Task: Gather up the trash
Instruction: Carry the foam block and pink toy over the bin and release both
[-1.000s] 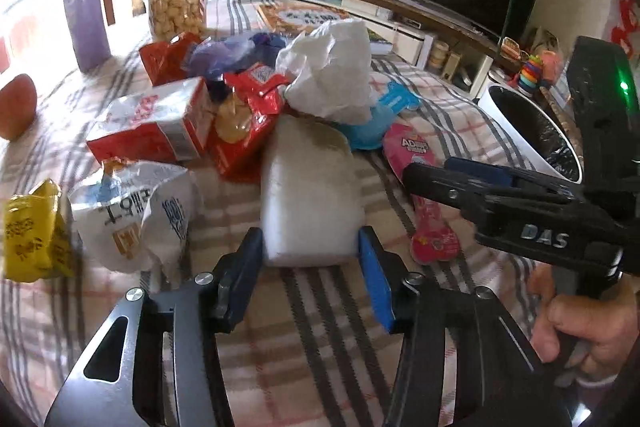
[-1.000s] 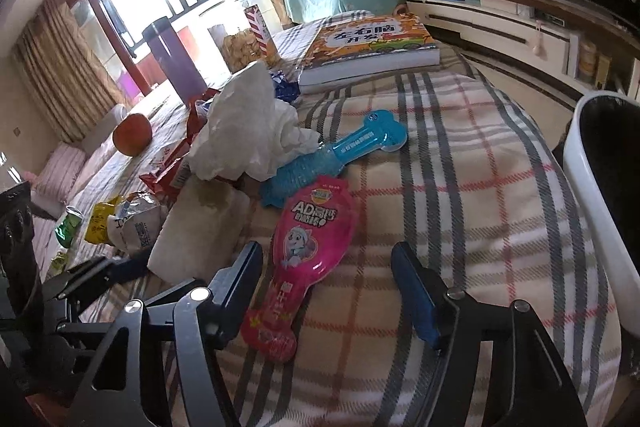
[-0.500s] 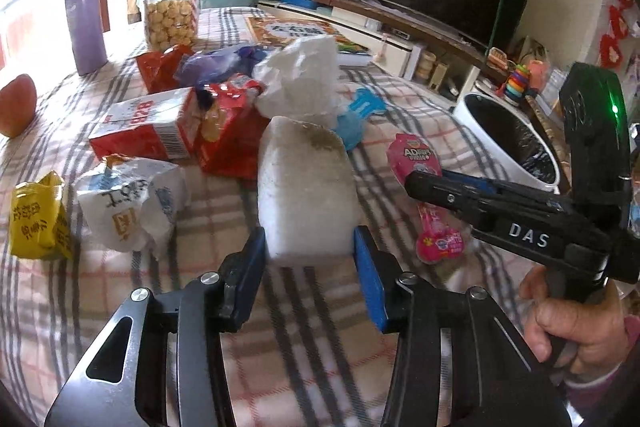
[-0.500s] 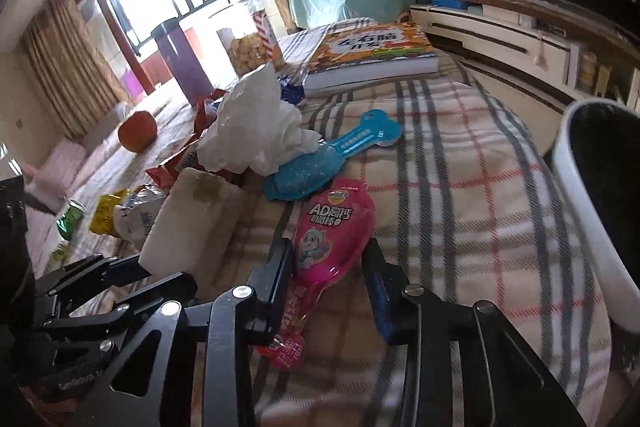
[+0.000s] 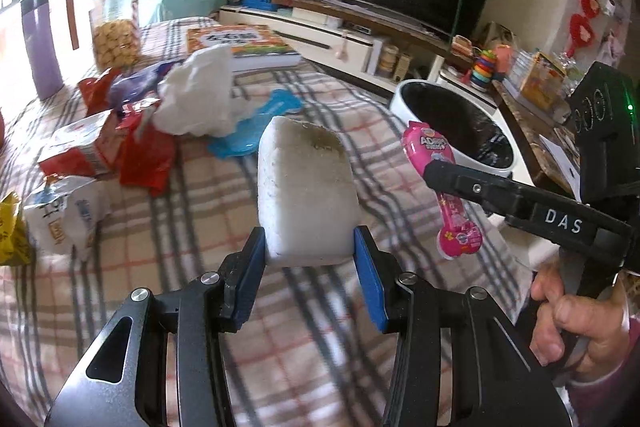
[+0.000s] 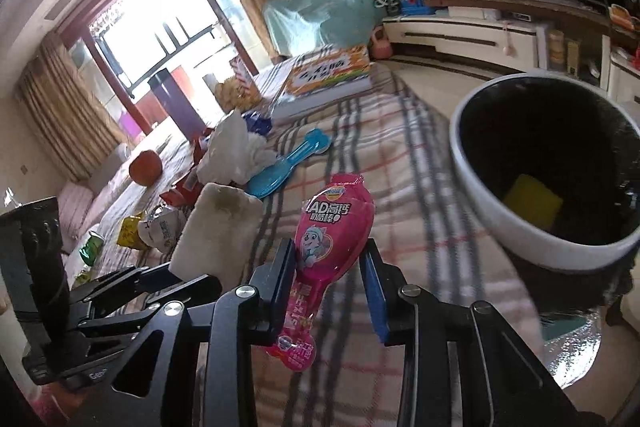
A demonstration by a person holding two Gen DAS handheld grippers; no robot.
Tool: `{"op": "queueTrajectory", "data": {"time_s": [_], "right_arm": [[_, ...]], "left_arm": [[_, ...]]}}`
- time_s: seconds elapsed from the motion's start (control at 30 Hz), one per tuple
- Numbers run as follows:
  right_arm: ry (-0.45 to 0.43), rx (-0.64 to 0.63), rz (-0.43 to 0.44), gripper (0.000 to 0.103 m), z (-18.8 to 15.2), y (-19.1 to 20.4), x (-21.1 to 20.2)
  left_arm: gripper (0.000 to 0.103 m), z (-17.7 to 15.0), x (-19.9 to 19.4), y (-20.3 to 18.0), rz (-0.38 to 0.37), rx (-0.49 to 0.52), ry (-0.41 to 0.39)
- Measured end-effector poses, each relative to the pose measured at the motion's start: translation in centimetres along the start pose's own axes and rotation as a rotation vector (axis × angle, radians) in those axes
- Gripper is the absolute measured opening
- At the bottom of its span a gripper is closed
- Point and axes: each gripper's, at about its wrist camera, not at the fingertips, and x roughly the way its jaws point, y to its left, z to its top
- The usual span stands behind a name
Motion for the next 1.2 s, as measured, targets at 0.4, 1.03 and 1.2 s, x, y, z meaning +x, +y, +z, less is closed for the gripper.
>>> {"op": "queueTrajectory", "data": {"time_s": [0.4,1.03,1.2], "right_arm": [[-0.056,0.064,-0.033,0.032,0.1,-3.6,-3.4],[-0.137,0.155,-0.084,0.032,1.4,-9.7,-7.2],[-0.149,0.174,-0.093,0.032,1.7,-11.0,-7.6]], "left_arm": [[0.043,1.1,0.9,-3.9,-0.044,0.058,0.008],[0.043,3.6,3.2,-9.5,-0.104,0.149,0.014],[0.043,4.3,3.9,-10.4,-0.111,0.158,0.018]]}}
